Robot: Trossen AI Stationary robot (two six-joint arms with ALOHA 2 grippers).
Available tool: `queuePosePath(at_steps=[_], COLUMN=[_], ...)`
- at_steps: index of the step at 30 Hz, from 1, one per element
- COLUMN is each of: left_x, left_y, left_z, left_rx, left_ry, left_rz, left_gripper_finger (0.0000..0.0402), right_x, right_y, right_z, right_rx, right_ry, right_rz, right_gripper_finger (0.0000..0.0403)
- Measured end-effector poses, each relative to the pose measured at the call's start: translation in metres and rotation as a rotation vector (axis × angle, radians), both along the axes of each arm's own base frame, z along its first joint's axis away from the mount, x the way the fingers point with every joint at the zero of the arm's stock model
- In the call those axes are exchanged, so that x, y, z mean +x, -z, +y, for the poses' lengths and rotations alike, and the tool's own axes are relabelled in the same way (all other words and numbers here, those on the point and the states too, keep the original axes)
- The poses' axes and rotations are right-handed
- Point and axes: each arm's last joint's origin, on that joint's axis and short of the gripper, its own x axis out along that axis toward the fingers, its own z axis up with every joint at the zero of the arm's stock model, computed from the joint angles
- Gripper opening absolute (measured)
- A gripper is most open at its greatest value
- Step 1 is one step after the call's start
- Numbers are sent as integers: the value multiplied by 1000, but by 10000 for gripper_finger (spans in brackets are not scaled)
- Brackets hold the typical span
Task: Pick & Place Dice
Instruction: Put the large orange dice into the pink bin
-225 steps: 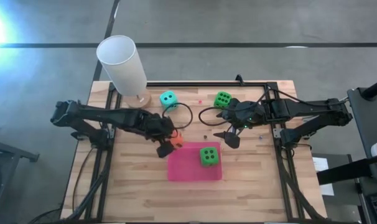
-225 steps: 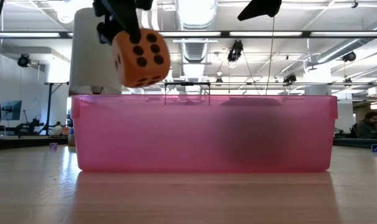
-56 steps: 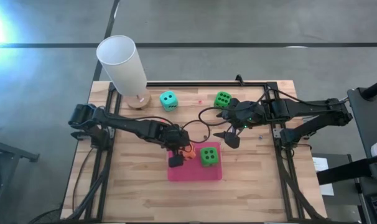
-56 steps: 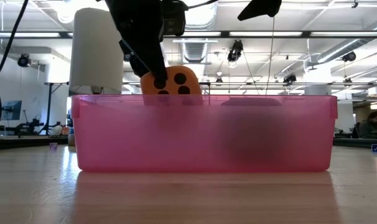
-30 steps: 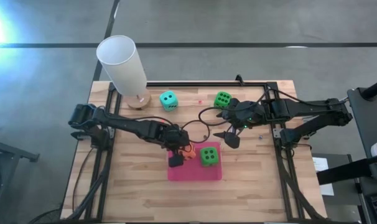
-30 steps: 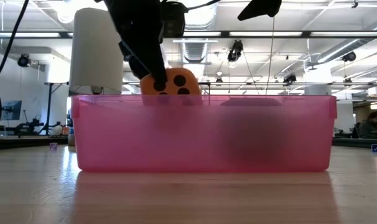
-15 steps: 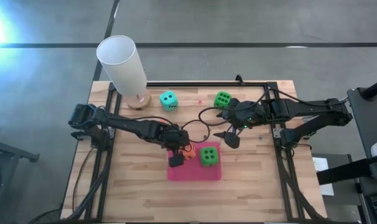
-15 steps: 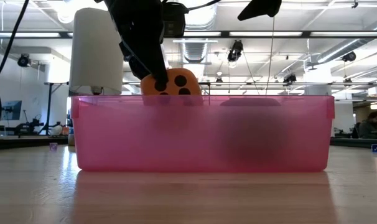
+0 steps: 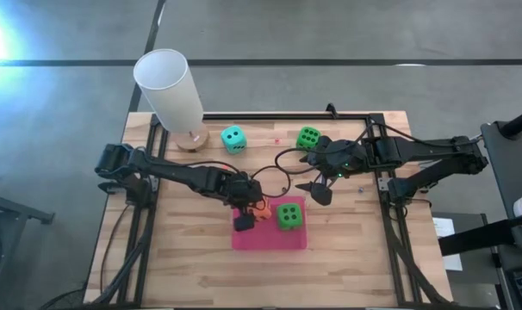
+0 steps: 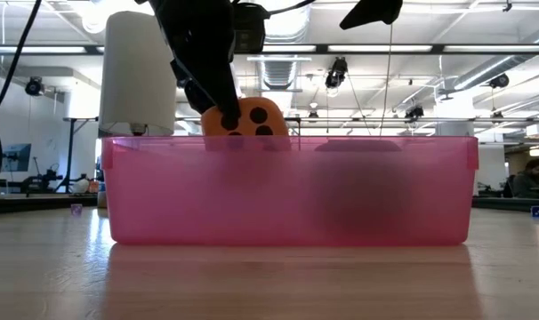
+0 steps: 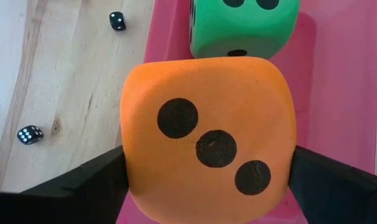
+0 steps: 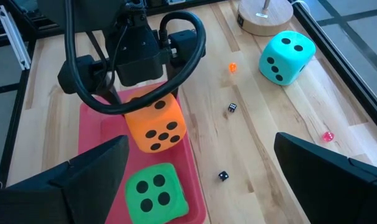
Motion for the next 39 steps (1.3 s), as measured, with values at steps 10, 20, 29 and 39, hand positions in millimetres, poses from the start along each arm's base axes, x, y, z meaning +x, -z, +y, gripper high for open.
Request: queuePosePath(at_steps=[10,20,29,39], left_x=[0,0,0,0], left_y=[0,0,0,0], left_z=[0,0,0,0], left_rx=[0,9,9,7], left_ry=[0,18,18,15], left_rz=[1,0,0,0], left_gripper_finger=[375,398,389,397], right_x=[0,0,3,7], right_y=[0,0,-2,7], right_z=[0,0,6,26], right_rx=[0,0,-64,-49], right_ry=[0,0,-73,-151], right_rz=[0,0,-46,-105], right_gripper_finger=[400,400,400,400])
